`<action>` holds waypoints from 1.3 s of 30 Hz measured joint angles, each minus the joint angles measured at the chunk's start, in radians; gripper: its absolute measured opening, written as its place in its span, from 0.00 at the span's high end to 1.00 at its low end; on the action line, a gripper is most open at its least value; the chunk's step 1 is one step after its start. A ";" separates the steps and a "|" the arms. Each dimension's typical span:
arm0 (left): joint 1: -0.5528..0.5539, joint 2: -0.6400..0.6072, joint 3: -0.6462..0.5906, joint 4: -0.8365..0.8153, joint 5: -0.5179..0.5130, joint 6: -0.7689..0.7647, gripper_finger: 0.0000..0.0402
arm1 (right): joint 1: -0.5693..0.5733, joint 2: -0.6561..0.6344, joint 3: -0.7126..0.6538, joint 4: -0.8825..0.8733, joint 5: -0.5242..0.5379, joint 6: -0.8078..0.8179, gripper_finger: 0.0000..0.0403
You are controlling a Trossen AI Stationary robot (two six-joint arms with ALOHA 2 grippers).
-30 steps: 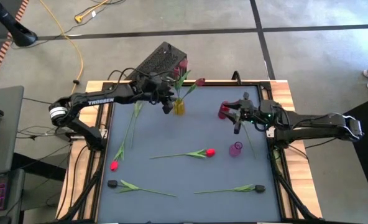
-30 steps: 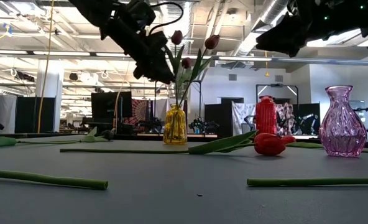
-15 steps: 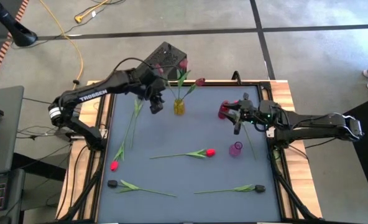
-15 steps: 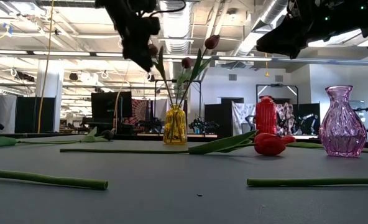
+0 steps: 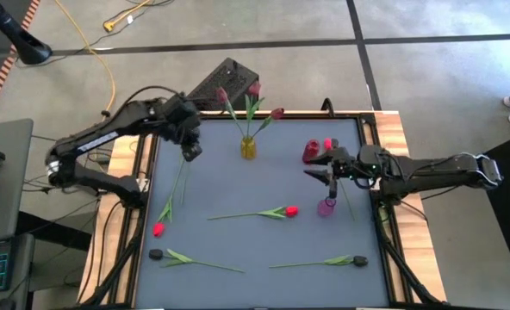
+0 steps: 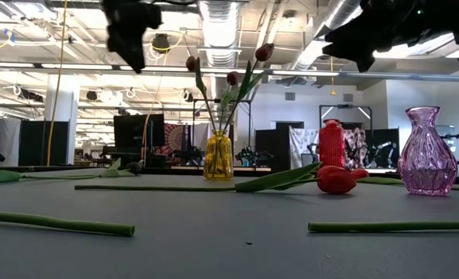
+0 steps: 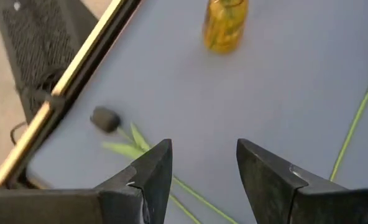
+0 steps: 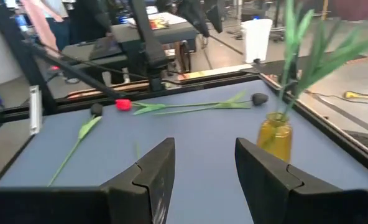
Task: Sort flowers into vase by color
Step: Put the top black flower into the red vase
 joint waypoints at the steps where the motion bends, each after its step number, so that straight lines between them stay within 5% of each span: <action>1: -0.001 -0.027 -0.029 0.000 -0.009 -0.028 0.58 | 0.008 0.000 0.000 0.000 0.000 0.000 0.52; 11: -0.023 -0.247 -0.391 0.110 0.020 -0.244 0.58 | 0.032 0.000 0.000 0.000 0.007 -0.003 0.52; 21: -0.075 -0.267 -0.684 0.370 0.078 -0.382 0.58 | 0.032 0.000 0.000 -0.001 0.007 0.004 0.52; 39: -0.088 -0.268 -0.892 0.572 -0.064 -0.571 0.58 | 0.032 0.000 0.000 -0.003 0.009 0.000 0.52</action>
